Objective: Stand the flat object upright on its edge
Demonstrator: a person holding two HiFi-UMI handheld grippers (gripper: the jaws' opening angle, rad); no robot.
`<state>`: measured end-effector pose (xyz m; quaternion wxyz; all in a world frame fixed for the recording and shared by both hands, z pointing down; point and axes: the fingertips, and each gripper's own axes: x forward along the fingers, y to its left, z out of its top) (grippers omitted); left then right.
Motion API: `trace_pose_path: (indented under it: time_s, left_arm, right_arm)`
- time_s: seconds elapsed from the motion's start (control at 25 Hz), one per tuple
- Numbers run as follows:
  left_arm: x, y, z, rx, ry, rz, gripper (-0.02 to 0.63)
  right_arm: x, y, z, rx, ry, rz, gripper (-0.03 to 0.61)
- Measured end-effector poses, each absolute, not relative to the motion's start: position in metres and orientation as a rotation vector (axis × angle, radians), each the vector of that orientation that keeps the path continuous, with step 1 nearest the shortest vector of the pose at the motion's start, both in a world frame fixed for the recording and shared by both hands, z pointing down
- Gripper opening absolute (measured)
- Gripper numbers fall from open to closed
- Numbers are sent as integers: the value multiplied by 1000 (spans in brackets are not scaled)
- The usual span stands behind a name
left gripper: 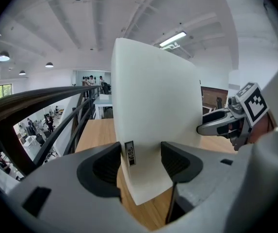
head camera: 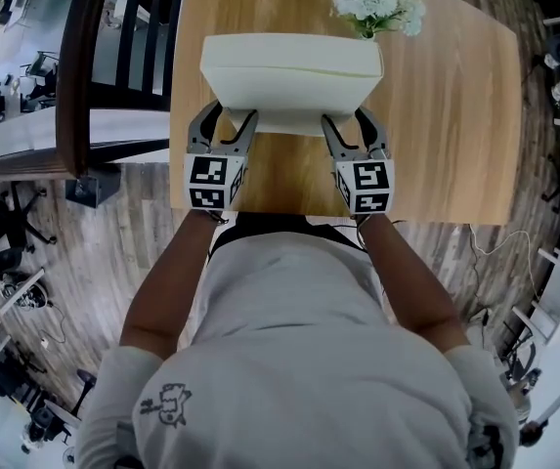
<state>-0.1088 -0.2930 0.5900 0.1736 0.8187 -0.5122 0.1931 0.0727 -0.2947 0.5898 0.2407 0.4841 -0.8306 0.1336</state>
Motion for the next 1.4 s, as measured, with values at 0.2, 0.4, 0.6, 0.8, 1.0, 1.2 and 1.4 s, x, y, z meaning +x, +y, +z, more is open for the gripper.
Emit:
trace_pose_path:
  time_s: [0.2,0.4,0.6,0.8,1.0,1.2,1.4]
  left_arm:
    - [-114,-289,588,2339,-1492,540,261]
    - [-115,-287,595,2353,-1505,558,261]
    - [-113,-286,603,2368,-1490,566,260]
    - [-113,-283,610,2375,-1470,569,260]
    - [-114,-283,611,2399,-1458,540,261]
    - [-113,-282,611,2406,-1429,521,261]
    - [-119,-278,611,2399,-1440,529,261]
  right_arm:
    - [67,-288,588,1349,-2276,274,259]
    - [65,-289,595,1359,-2268,224,259]
    - [66,-288,611,1348,-2259,235,259]
    - [67,-286,620,1339,-2249,225,259]
    - [68,-285,622,1336,-2264,216,270]
    - [71,-284,620,1328,-2282,220,282]
    - [76,-283,616,1329,-2292,231,291]
